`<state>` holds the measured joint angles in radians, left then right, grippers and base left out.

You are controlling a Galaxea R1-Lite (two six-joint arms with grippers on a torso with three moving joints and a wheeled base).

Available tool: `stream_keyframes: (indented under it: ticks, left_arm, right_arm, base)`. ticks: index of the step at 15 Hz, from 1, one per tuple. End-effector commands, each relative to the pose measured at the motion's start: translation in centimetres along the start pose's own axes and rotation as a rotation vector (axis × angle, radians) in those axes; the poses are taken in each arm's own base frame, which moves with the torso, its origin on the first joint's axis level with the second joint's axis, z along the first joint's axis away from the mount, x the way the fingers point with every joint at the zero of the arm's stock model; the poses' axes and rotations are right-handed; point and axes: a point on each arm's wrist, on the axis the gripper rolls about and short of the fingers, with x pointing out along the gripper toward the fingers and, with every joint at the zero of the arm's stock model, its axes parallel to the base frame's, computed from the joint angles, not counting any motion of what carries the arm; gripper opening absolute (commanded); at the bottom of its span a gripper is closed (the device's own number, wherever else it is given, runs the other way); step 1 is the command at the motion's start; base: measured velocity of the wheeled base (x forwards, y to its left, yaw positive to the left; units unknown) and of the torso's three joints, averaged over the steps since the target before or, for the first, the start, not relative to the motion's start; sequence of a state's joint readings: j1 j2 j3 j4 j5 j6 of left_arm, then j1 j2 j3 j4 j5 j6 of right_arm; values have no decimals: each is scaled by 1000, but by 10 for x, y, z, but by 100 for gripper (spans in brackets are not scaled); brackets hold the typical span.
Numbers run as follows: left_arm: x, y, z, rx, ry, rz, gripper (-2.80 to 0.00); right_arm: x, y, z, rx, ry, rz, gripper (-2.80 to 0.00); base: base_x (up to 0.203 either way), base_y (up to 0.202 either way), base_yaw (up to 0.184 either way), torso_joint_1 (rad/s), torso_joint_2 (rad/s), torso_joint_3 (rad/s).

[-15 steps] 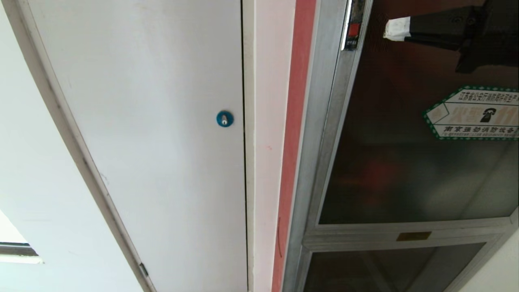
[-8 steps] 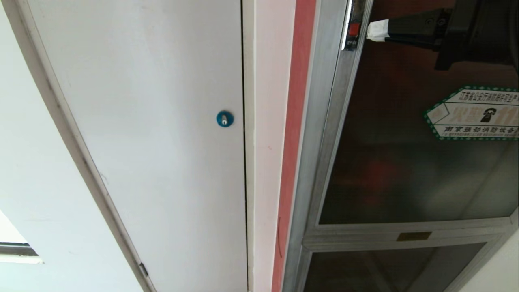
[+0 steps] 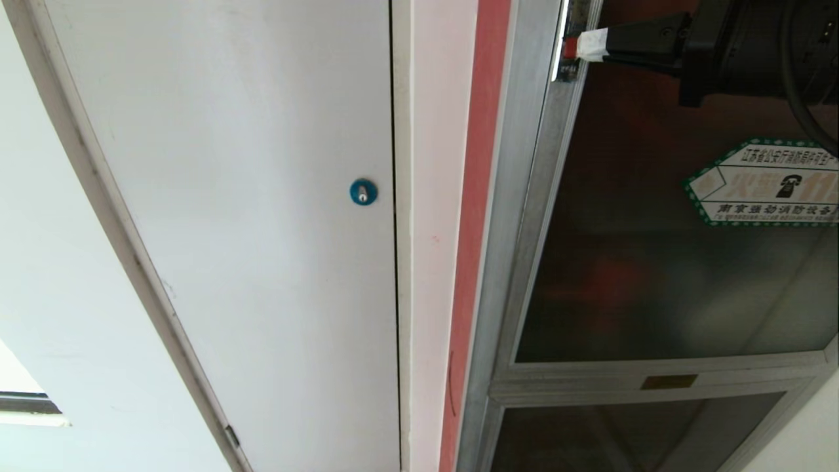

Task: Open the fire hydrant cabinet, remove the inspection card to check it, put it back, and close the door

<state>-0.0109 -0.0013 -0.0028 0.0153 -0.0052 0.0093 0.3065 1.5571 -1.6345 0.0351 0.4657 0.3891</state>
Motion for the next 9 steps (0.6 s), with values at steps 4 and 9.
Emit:
stream_keyframes:
  ticks: [4,9]
  left_arm:
    - [0,0,0,0,1,-1,-280]
    - [0,0,0,0,2,0,-280]
  right_arm:
    - [10,-6,0,-5,-19,-4,-280]
    - [15,-10,-2,-5,-25,-7,-280]
  base:
    - [0,0,0,0,0,0]
    - [0,0,0,0,0,0]
